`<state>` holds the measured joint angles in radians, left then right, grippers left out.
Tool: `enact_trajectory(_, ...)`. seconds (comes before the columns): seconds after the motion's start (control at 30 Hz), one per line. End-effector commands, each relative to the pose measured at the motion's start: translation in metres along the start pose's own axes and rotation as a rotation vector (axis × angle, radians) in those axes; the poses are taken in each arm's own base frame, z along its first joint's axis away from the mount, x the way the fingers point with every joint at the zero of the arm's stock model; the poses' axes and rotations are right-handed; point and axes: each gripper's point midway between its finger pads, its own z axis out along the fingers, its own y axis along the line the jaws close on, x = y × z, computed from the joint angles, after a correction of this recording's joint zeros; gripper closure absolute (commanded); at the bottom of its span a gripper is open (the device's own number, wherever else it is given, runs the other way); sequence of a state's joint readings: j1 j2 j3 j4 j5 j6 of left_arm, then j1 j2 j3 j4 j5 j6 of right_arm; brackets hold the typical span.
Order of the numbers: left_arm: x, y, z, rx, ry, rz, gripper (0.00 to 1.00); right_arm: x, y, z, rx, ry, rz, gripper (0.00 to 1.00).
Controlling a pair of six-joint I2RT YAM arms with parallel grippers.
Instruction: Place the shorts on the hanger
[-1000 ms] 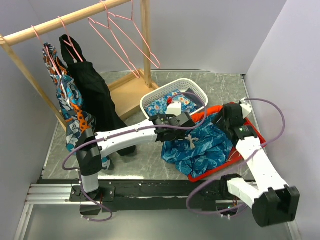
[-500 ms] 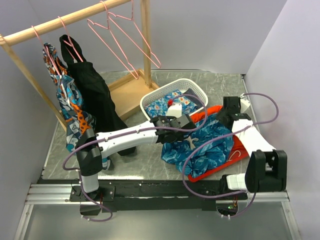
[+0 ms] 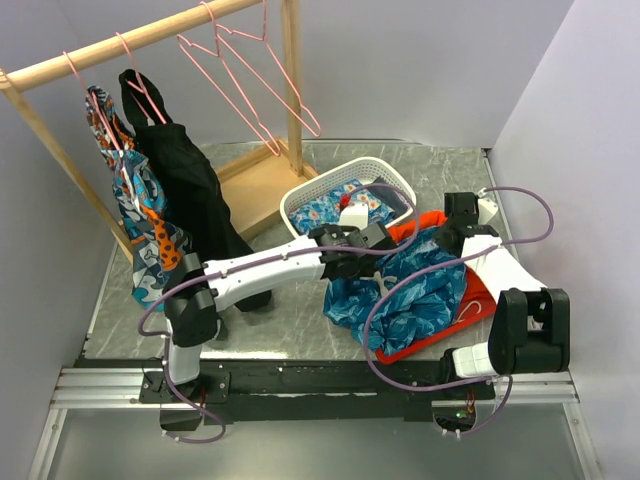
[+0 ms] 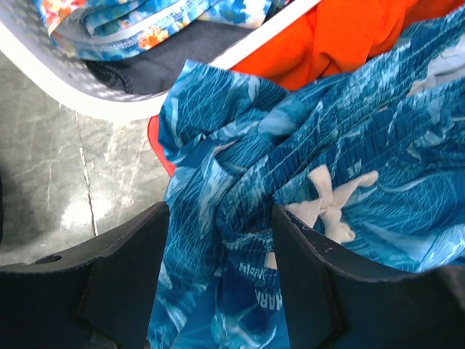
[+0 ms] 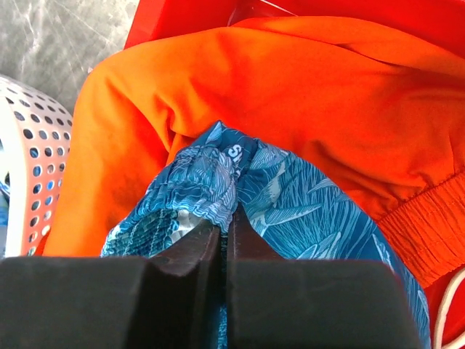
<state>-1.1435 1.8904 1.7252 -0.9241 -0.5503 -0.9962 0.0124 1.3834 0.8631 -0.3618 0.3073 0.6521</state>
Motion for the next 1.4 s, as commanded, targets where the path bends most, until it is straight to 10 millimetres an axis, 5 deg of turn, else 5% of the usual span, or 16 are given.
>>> enact_trajectory(0.0, -0.017, -0.012, 0.0, 0.024, -0.01, -0.002, 0.37, -0.015, 0.006, -0.014, -0.052, -0.044, 0.028, 1.0)
enact_trajectory(0.2, -0.046, -0.023, -0.004, 0.069, -0.052, 0.066, 0.36, -0.038, 0.031, -0.065, -0.248, -0.109, -0.008, 1.0)
enact_trajectory(0.4, -0.063, -0.036, -0.023, 0.206, -0.107, 0.09, 0.34, -0.07, 0.079, -0.171, -0.509, -0.224, -0.131, 1.0)
enact_trajectory(0.6, -0.097, -0.046, -0.073, 0.406, -0.258, 0.051, 0.31, -0.075, 0.11, -0.247, -0.629, -0.27, -0.224, 1.0)
enact_trajectory(0.8, -0.116, -0.045, -0.118, 0.554, -0.362, -0.008, 0.3, -0.083, 0.111, -0.274, -0.646, -0.287, -0.254, 1.0)
enact_trajectory(1.0, -0.122, -0.047, -0.164, 0.725, -0.447, -0.031, 0.25, -0.075, 0.109, -0.28, -0.637, -0.278, -0.305, 1.0)
enact_trajectory(1.17, -0.112, -0.069, -0.173, 0.767, -0.464, 0.059, 0.21, -0.068, 0.109, -0.285, -0.643, -0.27, -0.323, 1.0)
enact_trajectory(1.37, -0.11, -0.088, -0.16, 0.763, -0.481, 0.07, 0.2, -0.063, 0.108, -0.292, -0.657, -0.257, -0.325, 1.0)
